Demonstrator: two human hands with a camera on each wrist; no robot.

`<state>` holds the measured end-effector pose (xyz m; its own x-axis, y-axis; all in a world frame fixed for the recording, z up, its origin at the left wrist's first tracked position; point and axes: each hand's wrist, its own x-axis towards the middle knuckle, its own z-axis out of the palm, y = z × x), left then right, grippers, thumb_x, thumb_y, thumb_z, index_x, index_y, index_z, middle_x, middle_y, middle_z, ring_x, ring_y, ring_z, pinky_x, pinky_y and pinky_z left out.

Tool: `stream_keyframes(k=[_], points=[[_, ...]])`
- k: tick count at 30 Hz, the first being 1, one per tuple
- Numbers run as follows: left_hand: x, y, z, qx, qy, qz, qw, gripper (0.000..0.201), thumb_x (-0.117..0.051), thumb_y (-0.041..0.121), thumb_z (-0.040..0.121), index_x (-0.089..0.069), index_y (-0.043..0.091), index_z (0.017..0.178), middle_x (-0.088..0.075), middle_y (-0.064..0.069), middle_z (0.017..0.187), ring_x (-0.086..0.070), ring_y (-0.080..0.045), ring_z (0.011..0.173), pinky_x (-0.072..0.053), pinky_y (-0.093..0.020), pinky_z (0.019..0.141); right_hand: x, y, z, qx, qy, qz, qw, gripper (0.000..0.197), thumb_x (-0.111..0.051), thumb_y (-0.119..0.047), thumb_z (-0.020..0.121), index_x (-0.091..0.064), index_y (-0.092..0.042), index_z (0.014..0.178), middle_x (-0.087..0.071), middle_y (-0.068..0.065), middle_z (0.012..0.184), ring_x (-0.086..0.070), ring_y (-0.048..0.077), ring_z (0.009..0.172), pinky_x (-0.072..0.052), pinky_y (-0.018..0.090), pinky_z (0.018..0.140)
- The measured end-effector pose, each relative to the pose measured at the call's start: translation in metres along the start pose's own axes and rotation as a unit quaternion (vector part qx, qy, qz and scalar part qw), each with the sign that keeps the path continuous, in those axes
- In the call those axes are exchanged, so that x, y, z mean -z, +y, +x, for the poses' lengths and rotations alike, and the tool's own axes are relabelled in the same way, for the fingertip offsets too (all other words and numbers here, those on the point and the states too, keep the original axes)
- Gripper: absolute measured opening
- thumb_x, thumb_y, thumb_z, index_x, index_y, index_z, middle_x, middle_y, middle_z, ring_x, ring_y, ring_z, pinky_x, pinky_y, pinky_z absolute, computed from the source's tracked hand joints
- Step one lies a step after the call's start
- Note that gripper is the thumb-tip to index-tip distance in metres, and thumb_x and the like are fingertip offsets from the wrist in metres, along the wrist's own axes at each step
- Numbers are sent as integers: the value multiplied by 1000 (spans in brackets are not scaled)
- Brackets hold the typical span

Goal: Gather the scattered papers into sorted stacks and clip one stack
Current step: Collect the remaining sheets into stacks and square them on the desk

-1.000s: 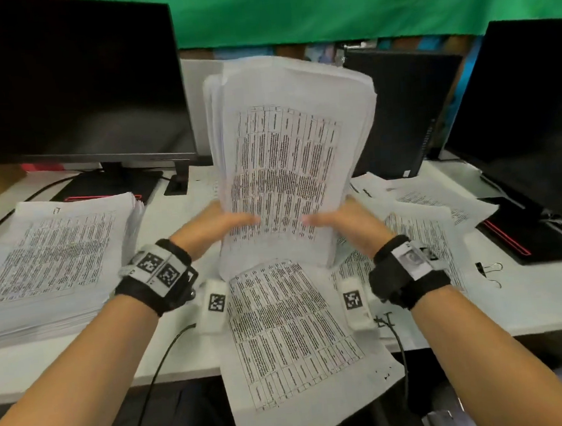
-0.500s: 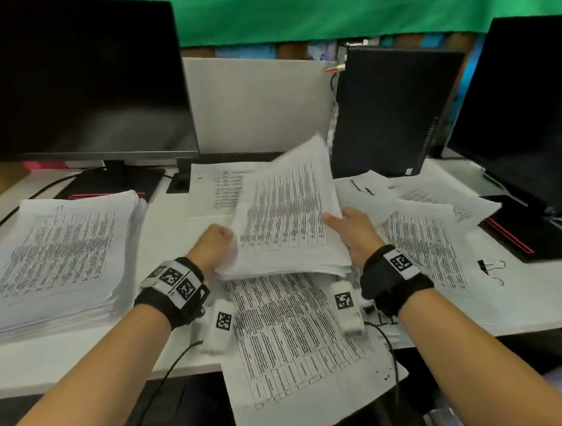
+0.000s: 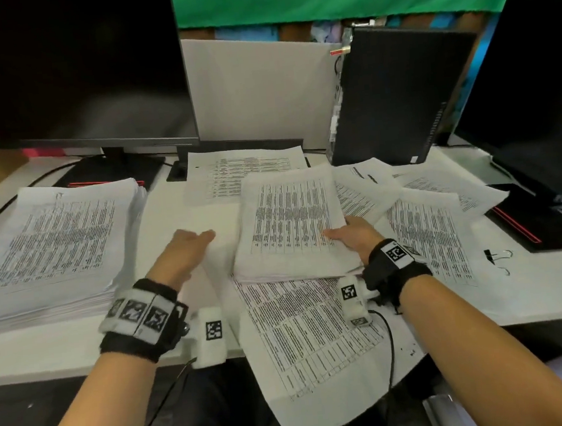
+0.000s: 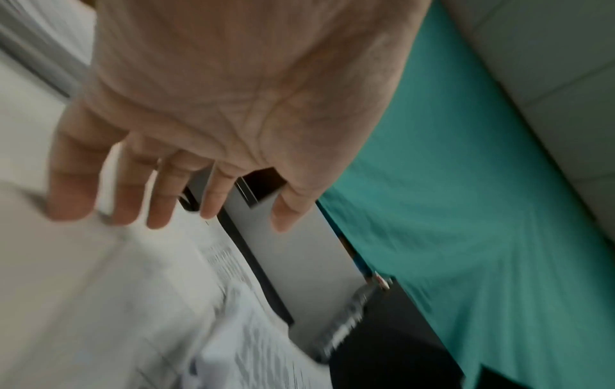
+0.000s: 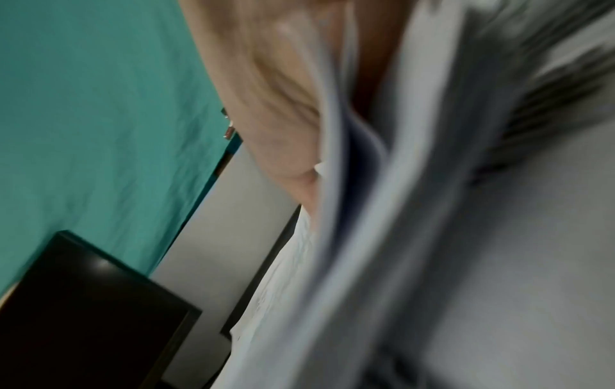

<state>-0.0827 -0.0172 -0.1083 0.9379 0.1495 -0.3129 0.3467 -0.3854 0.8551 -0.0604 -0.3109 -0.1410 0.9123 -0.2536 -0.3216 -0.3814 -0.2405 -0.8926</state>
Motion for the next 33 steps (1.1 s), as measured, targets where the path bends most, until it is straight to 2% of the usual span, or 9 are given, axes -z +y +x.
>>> stream_keyframes(k=[6,13,16,18,20,23,27,29,33], points=[[3,-24,-28,80,-144,-187,968,31,-58,25,93,-51,8,118,-52,-13,104,-66,-36,85,-55,-44,78,4,2,10,-26,1,16,1000,27,-66,-14,92,-63,-4,117,-68,11,103,-62,22,78,-48,27,62],[-38,-25,-48,69,-311,-137,938,31,-61,8,89,-60,8,119,-71,-14,107,-69,-28,96,-58,-36,78,3,5,10,-23,24,28,999,33,-64,-12,94,-60,0,124,-66,16,119,-64,29,93,-54,39,82],[-40,-24,-48,-31,-214,-46,975,48,-69,1,73,-59,4,120,-69,-13,108,-66,-32,100,-57,-41,78,4,8,10,-9,29,33,999,37,-61,-10,95,-57,2,130,-64,17,126,-61,28,100,-50,37,88],[-18,-14,-42,-105,-70,71,989,49,-68,3,75,-56,4,123,-64,-12,115,-60,-34,110,-52,-38,84,5,8,8,1,25,23,999,36,-60,-10,96,-57,-1,131,-63,14,127,-60,27,102,-49,36,92],[20,5,-41,-159,83,135,975,39,-60,2,84,-53,6,122,-62,-15,105,-59,-34,105,-44,-33,77,6,10,7,7,23,21,1000,37,-59,-12,97,-55,-4,133,-62,10,128,-60,27,107,-49,37,95],[78,46,-60,-306,208,104,923,26,-59,5,88,-56,10,113,-61,-14,100,-59,-26,89,-44,-31,69,3,12,7,5,18,30,999,39,-57,-13,98,-52,-6,136,-62,10,129,-61,29,112,-50,38,95],[109,95,-61,-387,158,-46,907,37,-60,7,89,-56,23,122,-63,8,120,-61,-7,105,-50,-28,85,-1,8,3,24,-6,9,1000,39,-55,-17,100,-49,-10,138,-61,6,129,-60,28,115,-48,41,100],[97,108,-34,-374,116,-70,917,39,-62,7,85,-60,24,120,-65,10,120,-62,-7,109,-50,-32,92,0,9,2,36,-18,-4,999,39,-54,-17,100,-49,-11,138,-60,3,129,-58,25,116,-47,39,102],[34,103,33,-292,48,-38,955,33,-60,-3,85,-62,13,114,-66,1,113,-63,-15,103,-51,-31,89,1,9,-4,66,-40,-30,997,35,-55,-20,99,-56,-12,133,-66,4,124,-62,21,110,-50,27,80]])
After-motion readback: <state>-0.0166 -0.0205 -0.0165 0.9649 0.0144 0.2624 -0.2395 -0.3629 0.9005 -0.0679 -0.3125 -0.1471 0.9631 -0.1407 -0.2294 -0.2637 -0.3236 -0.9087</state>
